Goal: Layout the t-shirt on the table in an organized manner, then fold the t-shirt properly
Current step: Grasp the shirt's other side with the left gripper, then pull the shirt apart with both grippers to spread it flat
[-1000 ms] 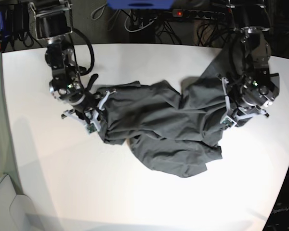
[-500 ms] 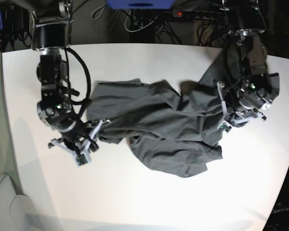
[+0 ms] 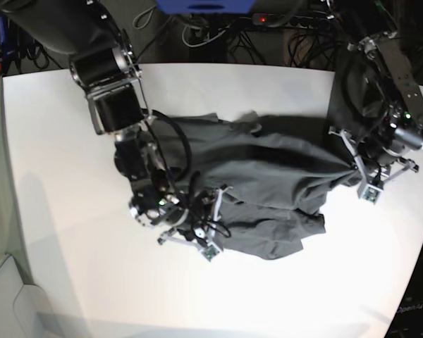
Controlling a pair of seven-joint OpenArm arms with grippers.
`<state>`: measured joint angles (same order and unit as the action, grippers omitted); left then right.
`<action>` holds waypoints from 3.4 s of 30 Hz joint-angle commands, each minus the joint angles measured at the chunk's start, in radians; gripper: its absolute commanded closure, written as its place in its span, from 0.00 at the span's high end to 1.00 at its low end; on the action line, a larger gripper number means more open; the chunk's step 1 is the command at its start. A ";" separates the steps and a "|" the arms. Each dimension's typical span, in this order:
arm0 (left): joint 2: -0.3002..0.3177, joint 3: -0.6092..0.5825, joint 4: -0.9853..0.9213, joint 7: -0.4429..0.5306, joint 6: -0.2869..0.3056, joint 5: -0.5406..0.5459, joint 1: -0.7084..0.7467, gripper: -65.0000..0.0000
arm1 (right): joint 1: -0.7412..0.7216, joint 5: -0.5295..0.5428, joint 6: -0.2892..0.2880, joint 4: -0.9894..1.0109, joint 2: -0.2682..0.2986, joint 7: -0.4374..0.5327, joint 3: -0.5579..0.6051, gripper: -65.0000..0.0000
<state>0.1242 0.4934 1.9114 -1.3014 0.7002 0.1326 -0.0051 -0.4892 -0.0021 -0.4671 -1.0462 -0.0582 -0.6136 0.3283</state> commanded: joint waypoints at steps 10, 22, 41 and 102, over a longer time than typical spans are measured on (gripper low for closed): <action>0.005 0.001 0.020 0.010 -0.002 0.005 0.014 0.01 | -0.128 0.004 0.003 0.376 -0.047 0.242 0.002 0.14; -0.048 -0.006 0.010 0.010 -0.002 0.005 -0.006 0.18 | -0.223 0.003 0.143 0.604 0.060 0.432 0.001 0.14; -0.071 0.004 0.020 -0.028 -0.002 0.223 -0.002 0.56 | -0.257 0.007 0.367 0.571 0.185 0.679 -0.219 0.14; 0.096 0.124 -0.577 0.210 -0.002 0.206 -0.120 0.82 | 0.544 0.003 0.295 -0.478 0.214 0.010 -0.703 0.09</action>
<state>0.1989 0.6113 1.3170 -1.1080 0.6968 0.3248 -0.1078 0.0792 -0.0097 -0.1761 -1.5017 0.1436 -0.6376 -0.3756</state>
